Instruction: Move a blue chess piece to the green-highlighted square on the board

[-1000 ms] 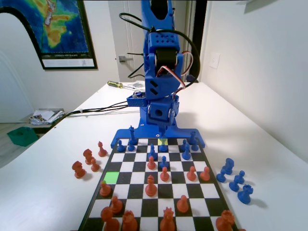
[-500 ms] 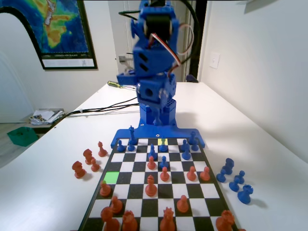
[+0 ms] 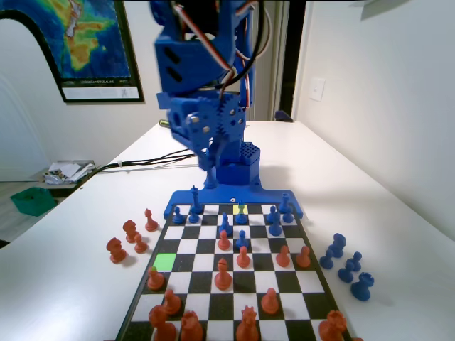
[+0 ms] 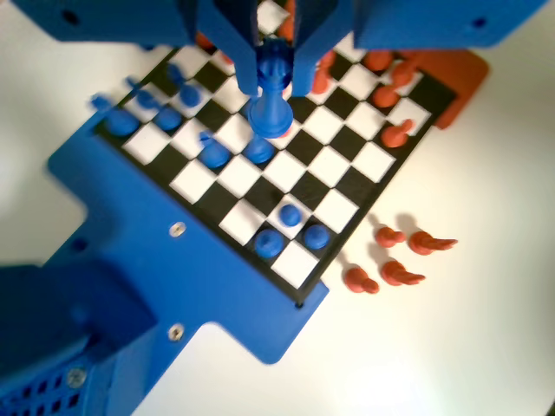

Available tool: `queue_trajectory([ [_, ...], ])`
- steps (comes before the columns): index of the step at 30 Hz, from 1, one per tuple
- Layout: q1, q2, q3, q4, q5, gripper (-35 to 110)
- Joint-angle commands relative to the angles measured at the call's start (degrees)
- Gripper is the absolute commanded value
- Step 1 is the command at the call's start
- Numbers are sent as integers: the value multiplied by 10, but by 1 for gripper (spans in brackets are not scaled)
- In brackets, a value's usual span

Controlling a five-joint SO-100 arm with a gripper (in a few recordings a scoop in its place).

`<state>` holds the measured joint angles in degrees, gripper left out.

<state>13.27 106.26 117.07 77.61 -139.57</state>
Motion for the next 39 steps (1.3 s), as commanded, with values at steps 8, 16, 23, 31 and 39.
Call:
queue_trajectory([
  [8,79,-153,-154,-36,29,1],
  [16,105,-240,-191,-98,48,1],
  [23,105,-302,-238,-106,72,1],
  [31,99,-334,-225,-150,80,1],
  [39,101,-352,-214,-184,79,1],
])
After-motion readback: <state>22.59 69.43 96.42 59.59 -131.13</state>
